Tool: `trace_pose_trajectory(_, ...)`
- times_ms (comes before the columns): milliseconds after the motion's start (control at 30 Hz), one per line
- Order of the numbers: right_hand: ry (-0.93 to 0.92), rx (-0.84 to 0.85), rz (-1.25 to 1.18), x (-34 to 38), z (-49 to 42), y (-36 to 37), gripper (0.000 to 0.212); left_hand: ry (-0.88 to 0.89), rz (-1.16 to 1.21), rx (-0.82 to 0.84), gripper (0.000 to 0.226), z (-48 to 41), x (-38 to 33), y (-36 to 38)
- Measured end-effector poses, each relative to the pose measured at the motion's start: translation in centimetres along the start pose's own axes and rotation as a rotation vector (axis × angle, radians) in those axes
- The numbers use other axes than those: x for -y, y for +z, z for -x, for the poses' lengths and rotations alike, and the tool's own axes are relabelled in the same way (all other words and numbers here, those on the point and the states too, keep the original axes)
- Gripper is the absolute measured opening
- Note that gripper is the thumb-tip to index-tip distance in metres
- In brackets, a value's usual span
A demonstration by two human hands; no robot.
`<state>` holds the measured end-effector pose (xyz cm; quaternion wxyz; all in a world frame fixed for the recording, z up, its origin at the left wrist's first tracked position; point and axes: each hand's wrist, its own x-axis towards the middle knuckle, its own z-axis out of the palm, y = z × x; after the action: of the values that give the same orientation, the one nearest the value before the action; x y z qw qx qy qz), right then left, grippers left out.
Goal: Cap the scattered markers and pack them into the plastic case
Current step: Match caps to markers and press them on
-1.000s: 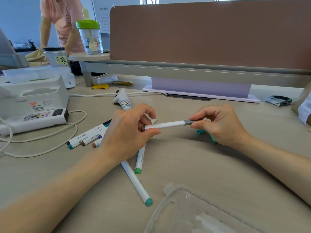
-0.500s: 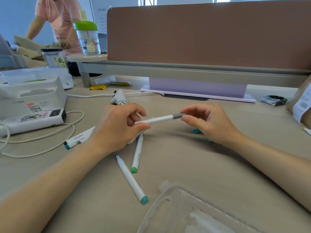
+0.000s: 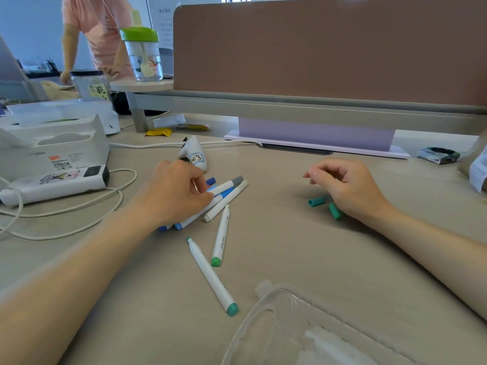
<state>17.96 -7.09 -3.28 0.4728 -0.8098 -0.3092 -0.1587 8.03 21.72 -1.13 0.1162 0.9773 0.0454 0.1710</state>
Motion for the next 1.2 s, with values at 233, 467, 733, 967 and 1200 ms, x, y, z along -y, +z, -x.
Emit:
trace_pose_trajectory(233, 0.100, -0.025, -0.021, -0.5, -0.4, -0.5, 0.019, 0.020, 0.036, 0.003, 0.016, 0.2, -0.5, -0.2)
trace_pose_trajectory(467, 0.216, 0.020, 0.007, -1.2, -1.0, -1.0, 0.026, 0.051, 0.064, 0.129, 0.038, 0.6, -1.9, 0.0)
trace_pose_trajectory(733, 0.319, 0.362, 0.095, -2.1, -1.6, -1.1, 0.020, 0.022, -0.003, 0.297, 0.050, 1.1, -2.3, -0.2)
trace_pose_trajectory(967, 0.250, 0.506, 0.175, -2.0, -1.6, -1.7, 0.004, 0.070, -0.002, 0.308, 0.043, 1.1, -2.5, -0.2)
trace_pose_trajectory(1200, 0.315, 0.595, -0.033, -2.6, -2.0, -3.7, 0.020, 0.087, -0.020, 0.327, 0.039, 1.2, -2.6, -0.4)
